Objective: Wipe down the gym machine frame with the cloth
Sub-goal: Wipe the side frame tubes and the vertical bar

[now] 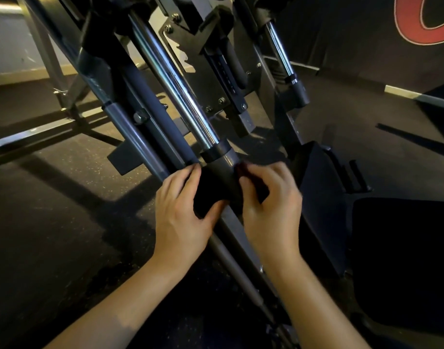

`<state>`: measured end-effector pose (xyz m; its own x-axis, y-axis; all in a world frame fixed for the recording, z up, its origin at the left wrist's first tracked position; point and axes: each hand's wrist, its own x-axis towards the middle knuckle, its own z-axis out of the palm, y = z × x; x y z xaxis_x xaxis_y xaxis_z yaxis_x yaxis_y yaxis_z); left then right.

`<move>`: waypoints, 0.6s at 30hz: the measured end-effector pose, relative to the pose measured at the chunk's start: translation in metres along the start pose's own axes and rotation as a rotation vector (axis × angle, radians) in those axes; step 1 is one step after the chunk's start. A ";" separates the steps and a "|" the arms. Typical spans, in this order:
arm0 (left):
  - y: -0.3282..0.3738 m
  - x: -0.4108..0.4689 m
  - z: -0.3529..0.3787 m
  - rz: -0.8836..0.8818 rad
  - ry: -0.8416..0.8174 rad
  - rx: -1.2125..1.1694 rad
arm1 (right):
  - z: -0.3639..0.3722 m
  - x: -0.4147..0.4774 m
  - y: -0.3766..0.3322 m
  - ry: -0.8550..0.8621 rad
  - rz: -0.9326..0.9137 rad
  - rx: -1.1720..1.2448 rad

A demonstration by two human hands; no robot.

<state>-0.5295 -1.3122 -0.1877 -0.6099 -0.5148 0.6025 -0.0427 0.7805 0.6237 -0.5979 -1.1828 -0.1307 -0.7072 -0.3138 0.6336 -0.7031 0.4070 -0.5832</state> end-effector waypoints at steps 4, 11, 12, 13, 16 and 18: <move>-0.011 0.001 0.000 0.024 0.029 -0.104 | 0.015 -0.015 0.003 -0.033 -0.362 -0.139; -0.019 0.005 -0.006 0.099 -0.020 -0.107 | 0.032 -0.011 0.004 0.046 -0.387 -0.185; -0.019 0.006 -0.006 0.098 -0.017 -0.100 | 0.032 -0.012 0.002 0.076 -0.332 -0.133; -0.017 0.007 -0.006 0.095 -0.008 -0.100 | 0.033 -0.011 0.001 0.099 -0.281 -0.085; -0.009 0.009 -0.009 0.072 0.020 -0.114 | 0.030 -0.007 -0.003 0.111 -0.188 0.003; -0.005 0.010 -0.009 0.035 0.016 -0.118 | 0.026 -0.002 -0.001 0.105 -0.143 0.030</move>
<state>-0.5280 -1.3241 -0.1806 -0.5966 -0.4941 0.6324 0.0722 0.7518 0.6555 -0.5973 -1.2050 -0.1447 -0.5891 -0.2751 0.7598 -0.7990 0.3384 -0.4970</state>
